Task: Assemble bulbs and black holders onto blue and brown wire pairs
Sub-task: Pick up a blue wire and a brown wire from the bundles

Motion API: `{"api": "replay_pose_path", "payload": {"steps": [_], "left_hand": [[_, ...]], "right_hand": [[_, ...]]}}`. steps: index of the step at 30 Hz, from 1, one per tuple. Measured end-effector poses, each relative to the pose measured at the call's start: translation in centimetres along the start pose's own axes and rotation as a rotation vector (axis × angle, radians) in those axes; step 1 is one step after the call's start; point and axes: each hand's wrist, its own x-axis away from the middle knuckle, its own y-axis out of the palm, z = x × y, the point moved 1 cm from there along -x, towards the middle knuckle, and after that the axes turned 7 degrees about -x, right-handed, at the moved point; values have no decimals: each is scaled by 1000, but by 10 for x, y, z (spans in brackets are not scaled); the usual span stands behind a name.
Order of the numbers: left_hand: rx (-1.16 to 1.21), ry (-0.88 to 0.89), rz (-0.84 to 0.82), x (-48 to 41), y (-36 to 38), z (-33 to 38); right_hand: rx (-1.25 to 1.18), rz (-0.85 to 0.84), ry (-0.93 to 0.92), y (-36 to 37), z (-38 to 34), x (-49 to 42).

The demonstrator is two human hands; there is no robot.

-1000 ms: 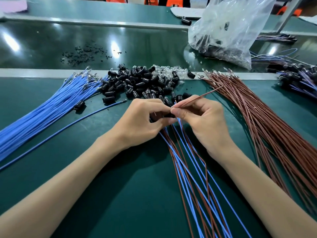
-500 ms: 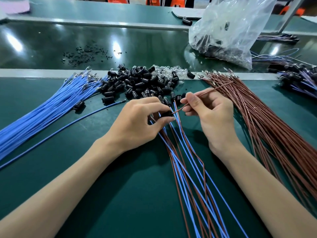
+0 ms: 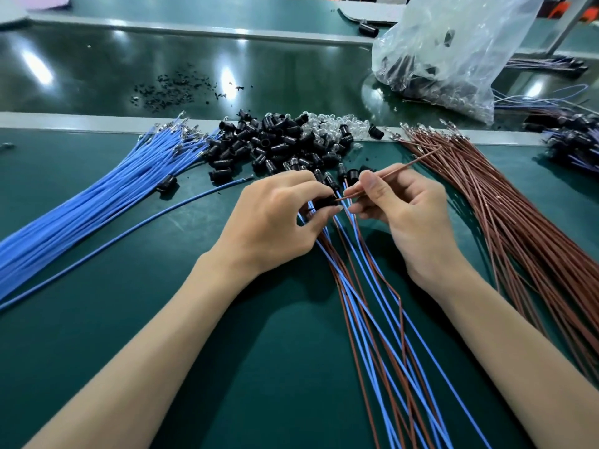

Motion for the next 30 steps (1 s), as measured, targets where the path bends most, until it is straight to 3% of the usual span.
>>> {"api": "replay_pose_path", "payload": {"steps": [9, 15, 17, 20, 22, 24, 26, 28, 30], "left_hand": [[-88, 122, 18, 1, 2, 5], [-86, 67, 57, 1, -1, 4], [-81, 73, 41, 1, -1, 5], [-80, 91, 31, 1, 0, 6], [-81, 82, 57, 1, -1, 6], [-74, 82, 67, 1, -1, 5], [-82, 105, 54, 2, -1, 6], [-95, 126, 47, 3, 0, 6], [-102, 123, 61, 3, 0, 6]], "right_hand": [[151, -19, -27, 2, 1, 2], [-334, 143, 49, -5, -4, -5], [-174, 142, 4, -9, -4, -5], [172, -39, -32, -5, 0, 0], [44, -54, 30, 0, -3, 1], [-286, 66, 124, 0, -6, -2], [-391, 195, 174, -3, -6, -4], [-310, 190, 192, -5, -5, -4], [-137, 62, 192, -3, -6, -2]]}}
